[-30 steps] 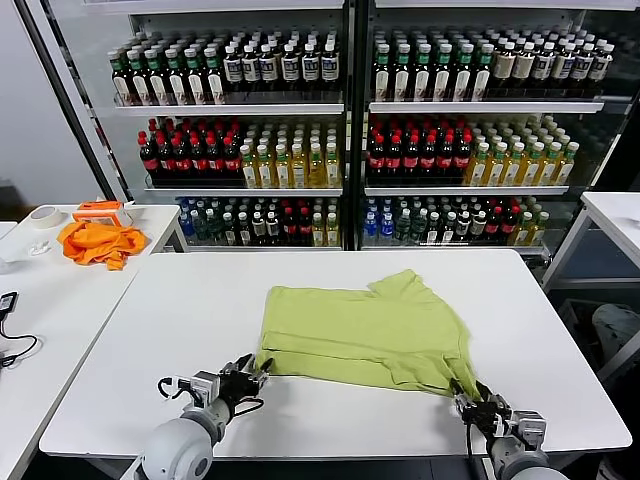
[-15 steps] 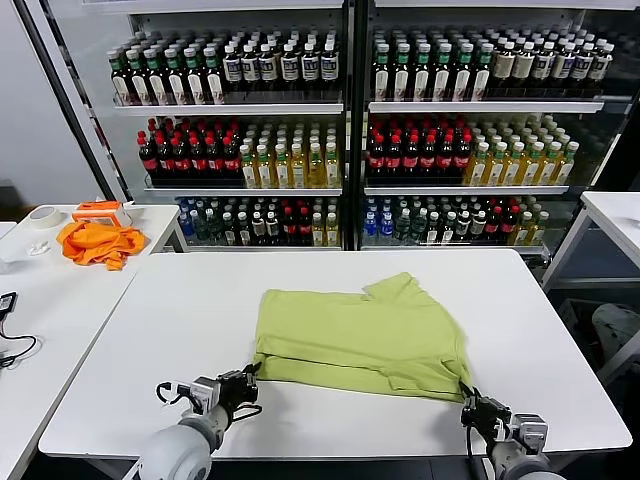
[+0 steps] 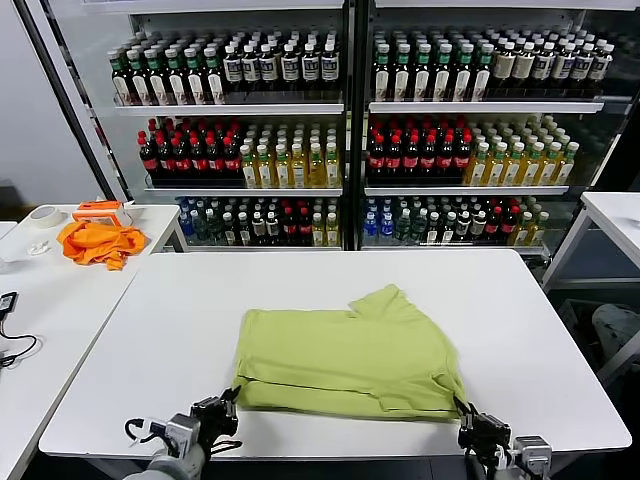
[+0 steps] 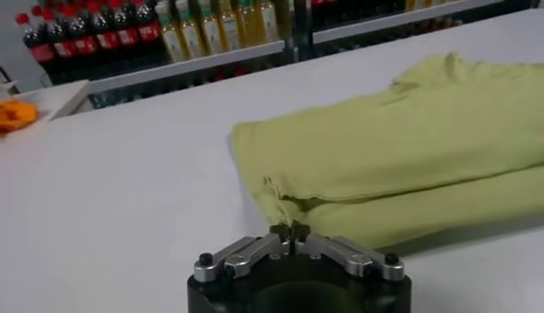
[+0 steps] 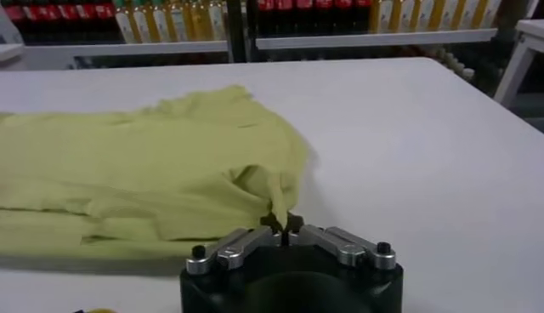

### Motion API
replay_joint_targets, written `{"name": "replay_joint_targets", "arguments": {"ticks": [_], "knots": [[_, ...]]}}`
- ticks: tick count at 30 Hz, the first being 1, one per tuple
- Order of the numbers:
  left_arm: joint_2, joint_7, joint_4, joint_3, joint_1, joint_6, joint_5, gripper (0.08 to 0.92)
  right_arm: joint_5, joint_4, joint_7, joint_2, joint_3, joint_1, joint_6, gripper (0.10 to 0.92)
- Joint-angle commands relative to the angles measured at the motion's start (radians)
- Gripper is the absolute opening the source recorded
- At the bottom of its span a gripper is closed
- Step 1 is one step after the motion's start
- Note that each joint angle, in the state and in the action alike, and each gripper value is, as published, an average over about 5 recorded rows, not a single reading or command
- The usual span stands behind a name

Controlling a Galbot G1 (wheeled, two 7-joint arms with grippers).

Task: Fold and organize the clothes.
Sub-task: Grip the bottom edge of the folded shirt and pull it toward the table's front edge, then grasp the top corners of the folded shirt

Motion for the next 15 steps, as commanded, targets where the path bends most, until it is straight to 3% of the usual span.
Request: {"name": "replay_joint_targets", "arguments": {"ticks": [1, 9, 15], "knots": [[0.011, -0.019, -0.069, -0.037, 0.09, 0.01, -0.021, 0.123, -0.038, 0.039, -0.001, 0.003, -0.004, -0.045, -0.005, 0.21], [0.037, -0.016, -0.127, -0.038, -0.003, 0.007, -0.073, 0.343, -0.002, 0.123, -0.001, -0.034, 0.103, -0.043, -0.025, 0.436], [0.063, 0.022, -0.046, -0.033, -0.154, -0.041, -0.136, 0.516, 0.094, 0.106, 0.012, -0.118, 0.13, 0.108, -0.044, 0.609]]}}
